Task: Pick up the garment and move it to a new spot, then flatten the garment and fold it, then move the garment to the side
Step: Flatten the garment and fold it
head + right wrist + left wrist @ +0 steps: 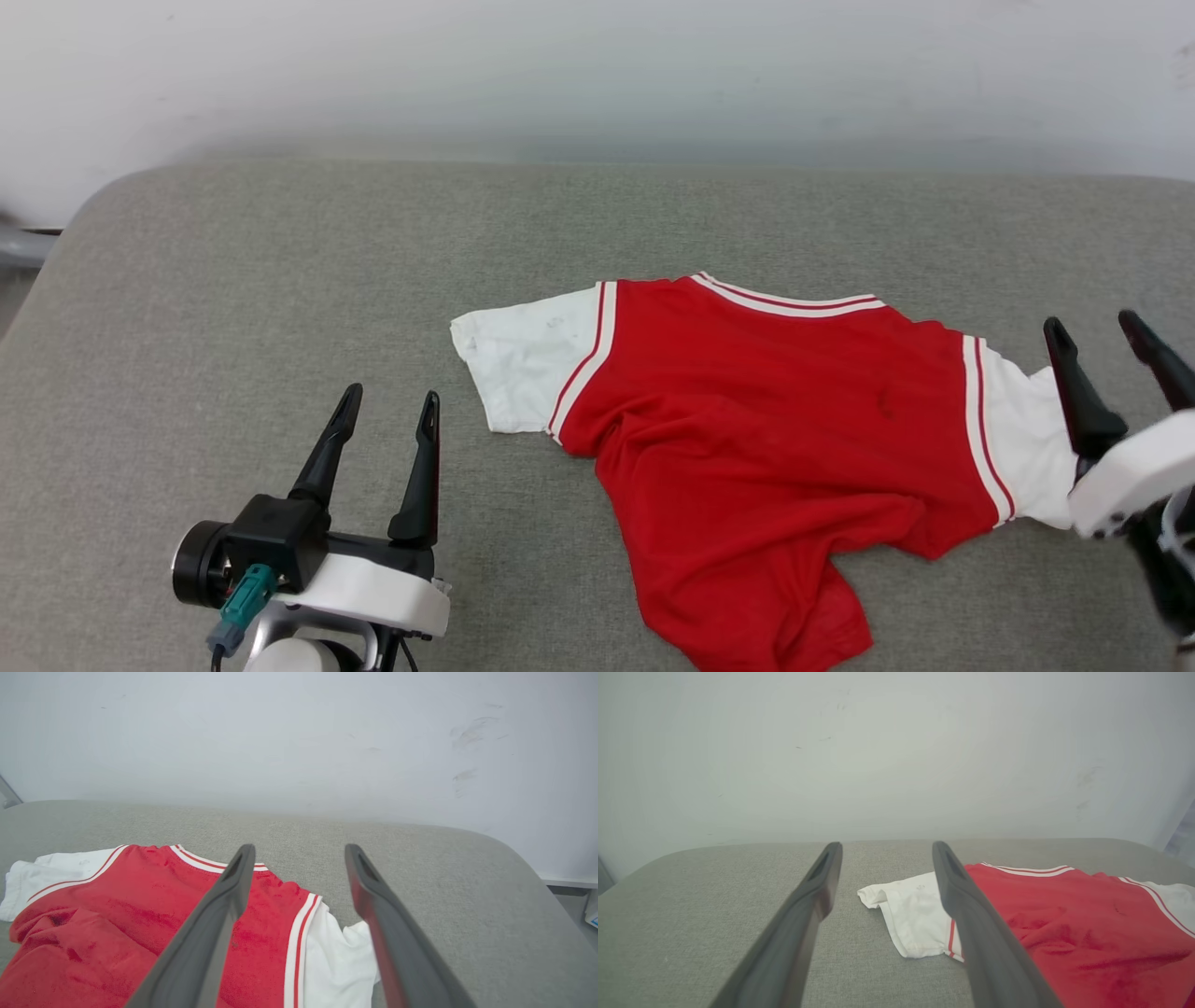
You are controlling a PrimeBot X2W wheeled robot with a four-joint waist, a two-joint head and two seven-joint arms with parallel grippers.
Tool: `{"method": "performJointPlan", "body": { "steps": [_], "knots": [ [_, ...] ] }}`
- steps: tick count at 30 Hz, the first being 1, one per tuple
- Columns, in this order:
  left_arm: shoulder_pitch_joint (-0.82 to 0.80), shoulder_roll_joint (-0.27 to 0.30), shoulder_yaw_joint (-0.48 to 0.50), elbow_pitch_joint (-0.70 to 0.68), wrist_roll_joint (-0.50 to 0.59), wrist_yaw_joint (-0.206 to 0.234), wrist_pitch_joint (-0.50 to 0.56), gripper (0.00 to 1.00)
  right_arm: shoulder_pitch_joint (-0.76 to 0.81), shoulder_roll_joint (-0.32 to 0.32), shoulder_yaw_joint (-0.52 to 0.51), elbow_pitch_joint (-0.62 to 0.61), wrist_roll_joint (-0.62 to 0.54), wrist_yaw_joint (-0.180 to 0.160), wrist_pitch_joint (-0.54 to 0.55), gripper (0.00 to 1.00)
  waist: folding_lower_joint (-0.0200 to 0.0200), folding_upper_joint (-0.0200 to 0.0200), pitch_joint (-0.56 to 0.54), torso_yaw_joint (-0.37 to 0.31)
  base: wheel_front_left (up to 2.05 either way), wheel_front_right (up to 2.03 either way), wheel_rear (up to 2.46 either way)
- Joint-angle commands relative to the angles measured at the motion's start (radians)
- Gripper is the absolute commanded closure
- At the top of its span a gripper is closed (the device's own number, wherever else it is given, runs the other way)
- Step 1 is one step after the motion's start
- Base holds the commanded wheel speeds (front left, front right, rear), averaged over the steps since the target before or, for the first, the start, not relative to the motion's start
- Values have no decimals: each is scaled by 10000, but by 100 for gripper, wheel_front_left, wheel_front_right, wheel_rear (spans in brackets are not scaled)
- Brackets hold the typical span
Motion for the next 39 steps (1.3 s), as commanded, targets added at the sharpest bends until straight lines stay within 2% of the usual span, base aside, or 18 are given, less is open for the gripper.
{"method": "performJointPlan", "body": {
  "steps": [1, 7, 10, 14, 17, 22, 25, 28, 34, 39],
  "knots": [
    [111, 14, 58, -70, -32, -16, -26, 0, 458, 443, -223, -306, -190, -9, -431, 0, 1, 0, -70, -101, 0, 0, 0],
    [-52, 276, -187, 195, -139, -13, -26, 0, 1461, 1845, -905, -1128, -670, -9, -1408, 0, 1, 0, 25, -358, 0, 0, 0],
    [-484, 589, -336, 409, -422, -5, -26, 0, 1580, 2159, -1032, -1354, -720, -8, -1493, 0, 1, 0, 170, -529, 0, 0, 0],
    [-1220, 1213, -842, 709, -729, -6, 338, 0, 1606, 2271, -1037, -1589, -766, -8, -1427, 0, 1, 0, 419, -728, 0, 0, 0],
    [-2479, 2279, -1769, 977, -1127, -6, 1669, 0, 1551, 2308, -1140, -1861, -802, -8, -1350, 0, 1, 0, 781, -873, 0, 0, 0],
    [-4897, 3817, -3102, 1570, -2930, -4, 4999, 0, 1250, 2414, -1192, -2148, -821, -9, -1422, 0, 1, 0, 1498, -1199, 0, 0, 0],
    [-6123, 4612, -3951, 2053, -4093, -6, 7174, 0, 1048, 2550, -1232, -2226, -870, -8, -1624, 0, 1, 0, 1935, -1405, 0, 0, 0],
    [-7151, 5271, -4526, 2387, -4827, -4, 8663, 0, 887, 2659, -1110, -2238, -930, -9, -1755, 0, 1, 0, 2302, -1615, 0, 0, 0],
    [-8189, 5973, -5216, 3305, -5458, -4, 10171, 0, 662, 2777, -776, -2148, -926, -9, -1902, 0, 1, 0, 2905, -1956, 0, 0, 0],
    [-8432, 6107, -5574, 3919, -5692, -6, 10707, 0, 583, 2853, -810, -2028, -860, -9, -2004, 0, 1, 0, 3080, -2079, 0, 0, 0]
  ]
}}
